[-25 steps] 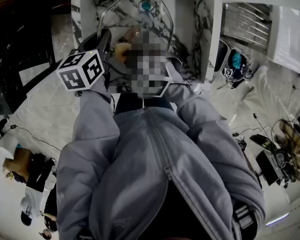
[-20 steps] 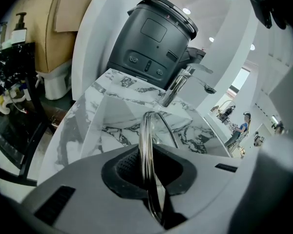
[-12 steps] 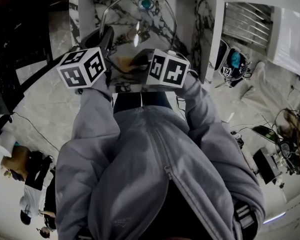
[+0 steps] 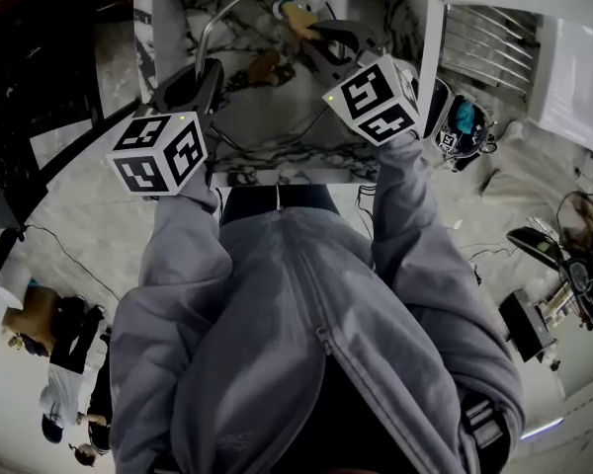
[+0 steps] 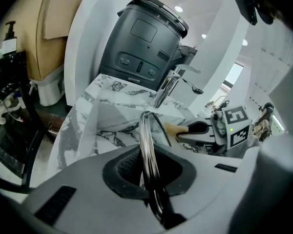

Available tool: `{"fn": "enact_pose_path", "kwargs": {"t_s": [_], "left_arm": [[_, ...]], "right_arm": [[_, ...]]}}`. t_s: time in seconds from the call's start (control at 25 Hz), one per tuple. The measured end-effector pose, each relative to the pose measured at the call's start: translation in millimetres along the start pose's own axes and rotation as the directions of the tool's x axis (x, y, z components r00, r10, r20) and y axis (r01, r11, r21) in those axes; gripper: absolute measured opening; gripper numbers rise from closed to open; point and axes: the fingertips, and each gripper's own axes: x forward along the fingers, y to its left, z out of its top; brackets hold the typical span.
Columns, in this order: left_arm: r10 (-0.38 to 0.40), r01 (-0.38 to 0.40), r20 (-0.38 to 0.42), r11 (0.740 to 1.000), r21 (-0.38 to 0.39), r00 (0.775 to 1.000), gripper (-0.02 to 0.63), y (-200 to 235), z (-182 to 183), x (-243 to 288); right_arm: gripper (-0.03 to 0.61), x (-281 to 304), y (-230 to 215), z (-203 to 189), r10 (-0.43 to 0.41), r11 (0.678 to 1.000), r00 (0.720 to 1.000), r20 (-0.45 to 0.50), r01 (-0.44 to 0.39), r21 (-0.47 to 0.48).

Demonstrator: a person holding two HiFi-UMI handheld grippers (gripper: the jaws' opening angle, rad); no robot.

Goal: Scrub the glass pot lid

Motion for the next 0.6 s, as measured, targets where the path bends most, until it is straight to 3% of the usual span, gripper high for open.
{"fn": "enact_pose_path", "kwargs": {"t_s": [0.32,0.6], "left_arm": [[0.034,-0.034,0.006,0.999,0.039,0.999,0.040,3.1,9.2,-13.1],[0.064,-0.065,0.010,0.996,0.054,0.998,0.040,6.6,12.2,-17.9]], "right_arm": [[0.054,33.8,-18.0,-2.4,-0.137,0.983,0.991,0.006,0.137,-0.121],[0.054,64.6,2.5,-6.4,-0.087,0.978,0.996,-0.017,0.082,-0.194]]}}
